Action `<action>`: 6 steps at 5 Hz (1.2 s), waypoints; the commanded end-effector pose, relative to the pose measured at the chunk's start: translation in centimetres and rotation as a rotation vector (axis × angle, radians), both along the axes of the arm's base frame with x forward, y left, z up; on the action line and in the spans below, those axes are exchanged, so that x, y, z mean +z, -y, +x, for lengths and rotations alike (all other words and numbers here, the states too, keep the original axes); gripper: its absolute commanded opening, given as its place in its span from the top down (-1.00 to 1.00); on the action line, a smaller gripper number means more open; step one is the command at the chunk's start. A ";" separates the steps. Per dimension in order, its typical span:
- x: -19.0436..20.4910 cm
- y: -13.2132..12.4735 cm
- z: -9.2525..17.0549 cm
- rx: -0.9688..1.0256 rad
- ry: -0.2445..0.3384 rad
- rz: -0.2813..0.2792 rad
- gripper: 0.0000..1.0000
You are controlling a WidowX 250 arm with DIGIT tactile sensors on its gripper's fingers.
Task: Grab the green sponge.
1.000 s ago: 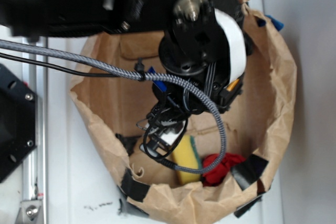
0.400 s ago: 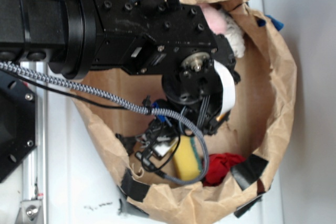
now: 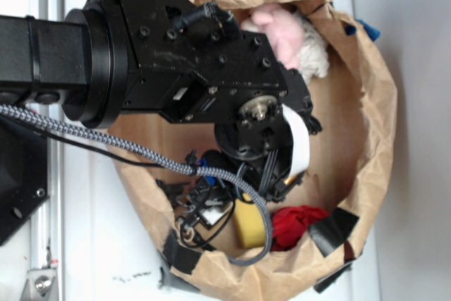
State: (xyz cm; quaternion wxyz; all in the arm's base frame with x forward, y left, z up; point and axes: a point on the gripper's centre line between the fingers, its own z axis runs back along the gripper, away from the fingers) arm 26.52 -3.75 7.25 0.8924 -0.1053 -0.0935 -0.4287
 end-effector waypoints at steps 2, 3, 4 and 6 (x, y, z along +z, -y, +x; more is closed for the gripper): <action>-2.3 2.5 -0.3 -0.120 0.022 0.033 -1.00; -3.3 2.9 -0.1 -0.134 0.012 0.041 -1.00; -3.8 3.0 0.1 -0.120 0.016 0.034 -0.56; -1.9 1.8 0.8 -0.046 0.064 0.016 1.00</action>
